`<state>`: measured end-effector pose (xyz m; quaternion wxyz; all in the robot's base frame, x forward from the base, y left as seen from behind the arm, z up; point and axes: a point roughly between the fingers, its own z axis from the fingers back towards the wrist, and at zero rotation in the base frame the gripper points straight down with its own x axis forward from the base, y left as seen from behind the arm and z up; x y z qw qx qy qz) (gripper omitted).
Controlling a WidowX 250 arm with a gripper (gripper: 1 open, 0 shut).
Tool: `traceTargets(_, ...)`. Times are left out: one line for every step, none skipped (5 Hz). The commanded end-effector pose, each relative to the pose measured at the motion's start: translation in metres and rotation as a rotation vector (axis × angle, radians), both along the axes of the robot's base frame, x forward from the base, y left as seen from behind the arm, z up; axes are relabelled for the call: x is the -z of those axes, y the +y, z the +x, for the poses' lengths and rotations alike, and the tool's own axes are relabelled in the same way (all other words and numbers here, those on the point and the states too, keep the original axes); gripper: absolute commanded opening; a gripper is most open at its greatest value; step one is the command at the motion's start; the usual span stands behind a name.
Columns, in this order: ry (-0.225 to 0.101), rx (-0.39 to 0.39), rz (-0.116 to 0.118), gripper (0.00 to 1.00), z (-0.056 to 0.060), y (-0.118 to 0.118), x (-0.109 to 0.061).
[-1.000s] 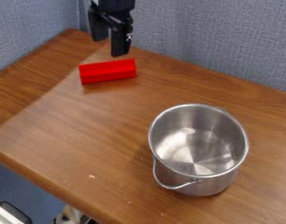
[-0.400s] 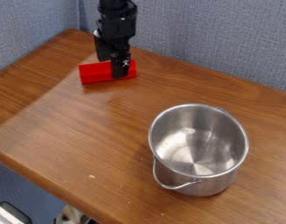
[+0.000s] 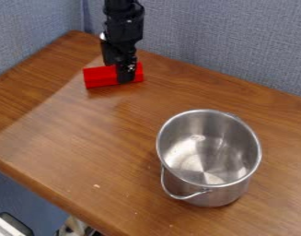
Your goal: Put the red object in the metal pot
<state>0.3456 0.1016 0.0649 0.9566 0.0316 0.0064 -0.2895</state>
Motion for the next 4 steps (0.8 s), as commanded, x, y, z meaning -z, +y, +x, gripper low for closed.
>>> traceTargets(-0.079, 0.003, 0.028, 1.00, 0.010, 0.006, -0.028)
traceTargets(-0.085, -0.005, 0.033, 1.00, 0.014, 0.013, -0.030)
traceTargets(-0.099, -0.059, 0.032, 1.00, 0.021, 0.024, -0.035)
traceTargets(-0.093, -0.111, 0.033, 1.00, 0.026, 0.034, -0.040)
